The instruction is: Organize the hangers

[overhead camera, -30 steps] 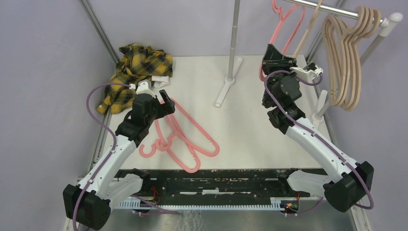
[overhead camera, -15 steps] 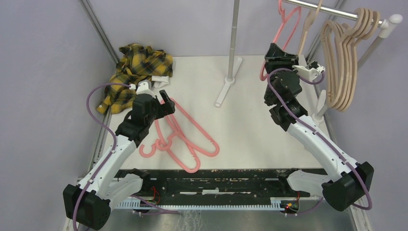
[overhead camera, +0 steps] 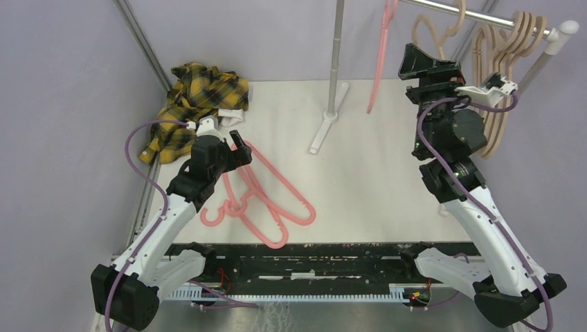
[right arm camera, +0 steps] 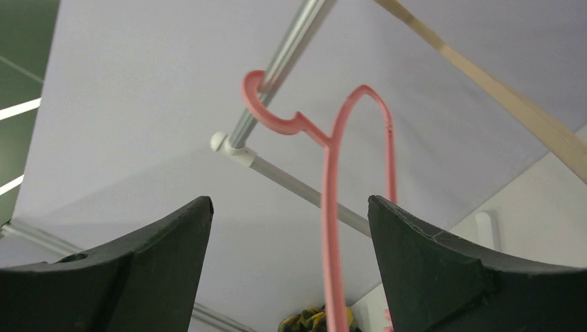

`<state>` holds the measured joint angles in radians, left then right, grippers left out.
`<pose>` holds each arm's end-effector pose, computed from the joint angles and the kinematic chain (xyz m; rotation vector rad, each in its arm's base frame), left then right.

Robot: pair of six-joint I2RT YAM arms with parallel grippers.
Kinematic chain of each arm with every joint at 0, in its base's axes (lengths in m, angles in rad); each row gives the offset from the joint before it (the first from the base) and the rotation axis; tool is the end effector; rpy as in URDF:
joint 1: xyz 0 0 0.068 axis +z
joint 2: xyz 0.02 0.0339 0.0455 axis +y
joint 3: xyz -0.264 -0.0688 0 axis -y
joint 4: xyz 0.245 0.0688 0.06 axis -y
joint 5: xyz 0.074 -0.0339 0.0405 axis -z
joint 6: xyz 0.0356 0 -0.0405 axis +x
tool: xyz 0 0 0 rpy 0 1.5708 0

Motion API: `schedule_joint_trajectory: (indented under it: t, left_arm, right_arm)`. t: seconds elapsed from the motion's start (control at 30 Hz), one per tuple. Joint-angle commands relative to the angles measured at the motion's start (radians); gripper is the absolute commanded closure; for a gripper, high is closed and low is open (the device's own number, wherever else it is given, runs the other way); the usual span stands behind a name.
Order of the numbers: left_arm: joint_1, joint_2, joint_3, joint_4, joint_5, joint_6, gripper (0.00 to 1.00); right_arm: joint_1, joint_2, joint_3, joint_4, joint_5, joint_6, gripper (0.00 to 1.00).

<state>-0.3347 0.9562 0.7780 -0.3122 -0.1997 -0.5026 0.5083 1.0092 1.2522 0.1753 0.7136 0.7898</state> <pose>0.2059 -0.0641 0.2935 -0.2963 2.0440 -0.3139 0.1817 0.0745 0.4951 0.7929 1.0184 0.7089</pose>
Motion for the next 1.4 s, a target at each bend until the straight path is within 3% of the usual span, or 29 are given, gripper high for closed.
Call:
schedule_joint_trajectory:
  t: [0.0,0.17,0.27,0.57,0.93,1.37]
  left_arm:
    - [0.004,0.01,0.008,0.01,-0.014,0.048,0.01]
    - [0.005,0.022,0.01,0.003,-0.04,0.033,0.01]
    - [0.006,0.037,0.009,-0.004,-0.056,0.017,0.01]
    - [0.024,0.066,0.013,-0.045,-0.111,-0.022,0.01]
    - [0.235,0.116,0.076,-0.051,0.036,-0.01,0.01]
    - [0.269,0.049,0.043,-0.05,0.074,-0.005,0.01]
  right_arm:
    - [-0.002,0.024,0.175,-0.099,-0.319,-0.232,0.1]
    - [0.005,0.202,0.439,-0.398,-0.719,-0.311,0.15]
    - [0.043,0.289,0.472,-0.499,-0.827,-0.367,0.17]
    - [0.285,0.472,0.279,-0.617,-0.848,-0.515,0.2]
    - [0.502,0.689,0.105,-0.648,-0.818,-0.642,0.26]
    - [0.558,0.906,0.075,-0.577,-0.778,-0.686,0.3]
